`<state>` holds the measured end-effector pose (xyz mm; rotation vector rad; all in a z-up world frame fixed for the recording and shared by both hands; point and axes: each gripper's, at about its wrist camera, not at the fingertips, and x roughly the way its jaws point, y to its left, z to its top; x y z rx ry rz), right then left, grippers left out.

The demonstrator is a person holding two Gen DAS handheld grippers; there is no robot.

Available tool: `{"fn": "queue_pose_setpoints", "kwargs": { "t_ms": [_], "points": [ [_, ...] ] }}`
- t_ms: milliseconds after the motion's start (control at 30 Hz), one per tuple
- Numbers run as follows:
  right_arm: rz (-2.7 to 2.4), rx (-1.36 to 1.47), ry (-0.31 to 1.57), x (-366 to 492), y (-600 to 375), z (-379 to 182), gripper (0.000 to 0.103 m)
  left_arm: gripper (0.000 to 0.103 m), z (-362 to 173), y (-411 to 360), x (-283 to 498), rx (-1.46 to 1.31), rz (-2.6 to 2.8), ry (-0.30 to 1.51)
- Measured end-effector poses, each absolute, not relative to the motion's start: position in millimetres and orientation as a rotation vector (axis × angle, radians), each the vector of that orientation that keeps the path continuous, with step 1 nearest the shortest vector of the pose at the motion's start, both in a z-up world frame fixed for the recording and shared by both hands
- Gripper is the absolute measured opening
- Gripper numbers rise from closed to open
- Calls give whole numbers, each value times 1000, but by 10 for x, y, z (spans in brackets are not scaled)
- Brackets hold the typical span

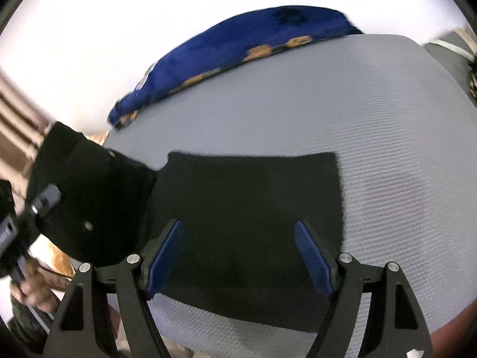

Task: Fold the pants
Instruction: 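Grasp the jeans' edge with the left gripper and fold it over toward the right gripper, then grasp the folded jeans' edge with the right gripper and fold it over the stack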

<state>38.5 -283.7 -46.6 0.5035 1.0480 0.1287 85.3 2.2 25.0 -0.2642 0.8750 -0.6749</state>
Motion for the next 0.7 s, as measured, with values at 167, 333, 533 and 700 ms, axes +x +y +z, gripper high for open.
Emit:
{"fn": "queue_pose_setpoints", "kwargs": {
  "t_ms": [167, 333, 533, 700],
  "points": [
    [105, 560, 1044, 405, -3131, -515, 76, 27, 89, -689, 859, -185, -743, 962],
    [102, 628, 1058, 400, -3345, -657, 76, 27, -167, -1311, 737, -76, -798, 1039],
    [132, 699, 1094, 421, -3479, -876, 76, 28, -700, -1755, 613, 76, -754, 1139],
    [208, 789, 1120, 485, -3495, -1048, 76, 36, -798, -1912, 509, 174, -716, 1130]
  ]
}}
